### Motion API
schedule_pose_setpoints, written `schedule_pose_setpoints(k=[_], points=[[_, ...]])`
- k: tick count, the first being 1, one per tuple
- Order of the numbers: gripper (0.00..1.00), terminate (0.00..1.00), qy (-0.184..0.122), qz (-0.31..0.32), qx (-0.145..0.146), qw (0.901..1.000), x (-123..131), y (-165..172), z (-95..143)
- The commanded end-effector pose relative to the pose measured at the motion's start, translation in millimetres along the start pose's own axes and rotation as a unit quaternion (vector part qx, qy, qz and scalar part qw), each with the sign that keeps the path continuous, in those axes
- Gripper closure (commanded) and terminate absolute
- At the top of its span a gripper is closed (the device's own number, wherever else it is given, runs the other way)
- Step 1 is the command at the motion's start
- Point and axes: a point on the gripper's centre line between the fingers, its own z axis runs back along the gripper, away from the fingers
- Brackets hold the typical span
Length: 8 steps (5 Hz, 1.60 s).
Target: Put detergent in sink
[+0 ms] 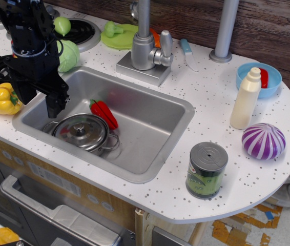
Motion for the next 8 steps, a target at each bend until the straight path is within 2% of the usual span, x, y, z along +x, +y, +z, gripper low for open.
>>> schedule_pose_setpoints(k=[1, 2, 3, 4, 6, 7, 8], points=[[0.0, 0.0, 0.0, 0.0, 0.0, 1.0, 0, 0, 0], [0.0, 0.0, 0.029, 0.029, -0.029, 0.9988, 23, -15, 35], [0.0, 0.0, 0.045, 0.052, -0.038, 0.9969, 48, -40, 87], [0.0, 0.0, 0.024, 0.076, -0.047, 0.9957, 76, -78, 120], [0.0, 0.0, -0.015, 0.086, -0.054, 0.9947, 122, -165, 153], [0.0, 0.0, -0.018, 0.072, -0.063, 0.9953, 142, -197, 162], [0.0, 0.0, -0.026, 0.06, -0.063, 0.9959, 157, -226, 156]])
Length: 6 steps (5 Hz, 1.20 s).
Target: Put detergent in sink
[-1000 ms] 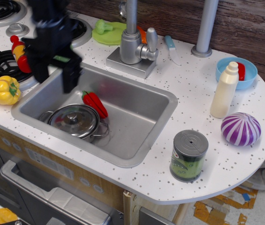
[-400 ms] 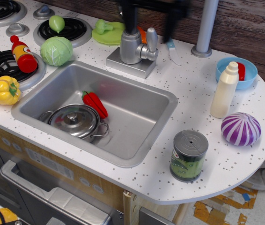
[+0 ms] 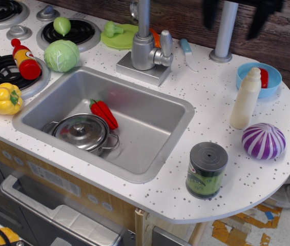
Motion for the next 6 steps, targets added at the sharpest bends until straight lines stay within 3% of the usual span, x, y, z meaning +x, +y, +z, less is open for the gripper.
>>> schedule_pose_setpoints(k=[1, 2, 4, 5, 6], points=[[0.0, 0.0, -0.05, 0.009, -0.042, 0.9978, 11, -23, -12], [0.0, 0.0, -0.06, 0.0, -0.045, 0.9972, 15, -27, -24], [0.0, 0.0, -0.076, -0.005, -0.078, 0.994, 21, -33, -56], [0.0, 0.0, -0.078, -0.001, -0.078, 0.9939, 19, -36, -73], [1.0, 0.0, -0.07, 0.001, -0.077, 0.9945, 19, -35, -76]])
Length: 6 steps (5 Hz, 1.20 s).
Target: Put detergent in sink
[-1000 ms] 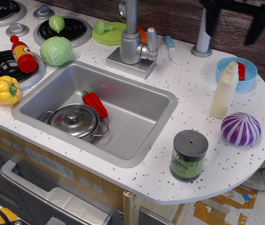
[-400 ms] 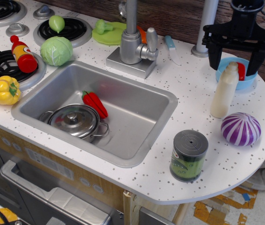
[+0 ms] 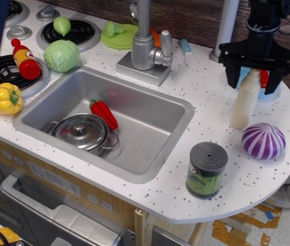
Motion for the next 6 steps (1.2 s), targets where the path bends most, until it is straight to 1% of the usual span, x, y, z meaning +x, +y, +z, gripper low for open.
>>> schedule_pose_setpoints(k=[1, 2, 3, 4, 5, 6], points=[[1.0, 0.0, -0.012, 0.008, -0.019, 0.9997, 1, -6, 8], [1.0, 0.0, -0.009, 0.006, 0.003, 0.9999, 2, 9, 20], [1.0, 0.0, 0.004, -0.023, 0.042, 0.9988, 14, 39, 43], [1.0, 0.0, -0.002, -0.06, 0.102, 0.993, 19, 65, 62], [1.0, 0.0, -0.006, -0.082, 0.115, 0.99, 14, 92, 58], [1.0, 0.0, -0.011, -0.069, 0.12, 0.9903, -2, 114, 49]])
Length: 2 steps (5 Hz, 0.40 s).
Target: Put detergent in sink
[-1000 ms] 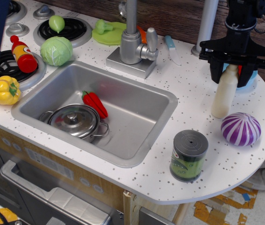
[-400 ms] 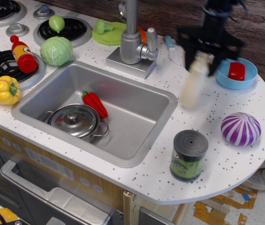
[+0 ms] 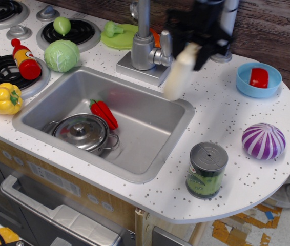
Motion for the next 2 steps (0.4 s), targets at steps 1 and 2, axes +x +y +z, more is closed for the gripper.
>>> schedule_pose_setpoints(k=[1, 2], points=[[1.0, 0.0, -0.031, 0.029, -0.007, 0.9991, -18, 21, 3], [1.0, 0.0, -0.026, 0.031, -0.037, 0.9985, -35, 26, -20]])
